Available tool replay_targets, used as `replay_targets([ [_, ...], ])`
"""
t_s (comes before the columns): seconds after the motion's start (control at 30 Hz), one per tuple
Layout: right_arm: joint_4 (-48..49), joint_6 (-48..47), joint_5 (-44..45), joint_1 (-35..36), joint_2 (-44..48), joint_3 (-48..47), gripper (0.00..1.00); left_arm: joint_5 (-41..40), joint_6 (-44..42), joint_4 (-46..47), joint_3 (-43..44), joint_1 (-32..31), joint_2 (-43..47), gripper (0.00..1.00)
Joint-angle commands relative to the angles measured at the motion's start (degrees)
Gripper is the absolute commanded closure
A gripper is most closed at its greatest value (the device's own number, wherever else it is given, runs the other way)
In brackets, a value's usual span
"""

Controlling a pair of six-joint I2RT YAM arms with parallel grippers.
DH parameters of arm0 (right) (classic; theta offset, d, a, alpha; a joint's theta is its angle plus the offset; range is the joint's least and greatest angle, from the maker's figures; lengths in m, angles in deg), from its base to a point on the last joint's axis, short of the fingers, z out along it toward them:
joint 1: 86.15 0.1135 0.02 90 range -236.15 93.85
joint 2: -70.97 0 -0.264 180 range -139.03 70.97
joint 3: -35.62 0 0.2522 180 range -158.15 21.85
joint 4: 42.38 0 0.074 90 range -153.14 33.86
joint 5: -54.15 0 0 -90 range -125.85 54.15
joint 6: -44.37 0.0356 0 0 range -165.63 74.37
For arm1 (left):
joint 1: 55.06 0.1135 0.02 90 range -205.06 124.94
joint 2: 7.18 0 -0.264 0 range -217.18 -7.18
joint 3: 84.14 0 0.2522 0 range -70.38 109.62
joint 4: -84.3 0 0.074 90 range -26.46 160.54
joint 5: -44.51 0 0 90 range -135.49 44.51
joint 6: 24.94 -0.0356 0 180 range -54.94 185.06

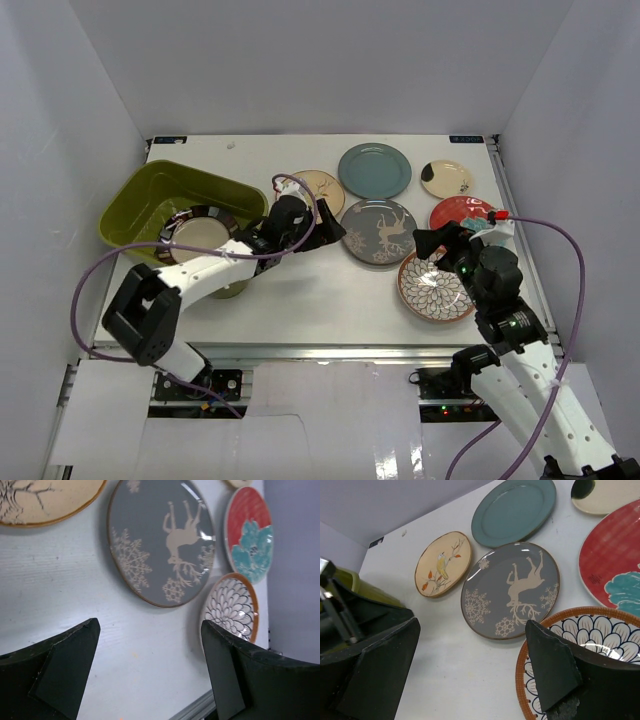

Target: Place the plates into the plastic bin on the countertop

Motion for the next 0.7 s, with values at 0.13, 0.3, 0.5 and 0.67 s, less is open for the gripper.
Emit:
replay_targets([
  [0.13,-2.13,-1.64,0.66,-0.32,-0.41,-2.65,0.08,-5.55,7.42,10.47,1.99,-1.08,-14.03,0.09],
  [0.3,-2.04,-2.16,-0.31,-0.32,-1.64,-2.64,0.08,-5.38,8.38,12.93,3.93,-1.17,-22.48,0.09],
  [0.5,-1.43,-2.16,-2.42,-0.4,-2.78,-2.47,0.09,-3.45,8.74,18.29,6.04,-1.08,-29.87,0.19],
  [0.67,-0.9,-1.55,-3.56,-0.4,-2.79,-1.42,0.1,-2.83,11.37,21.19,6.92,-1.08,-34.53,0.34],
])
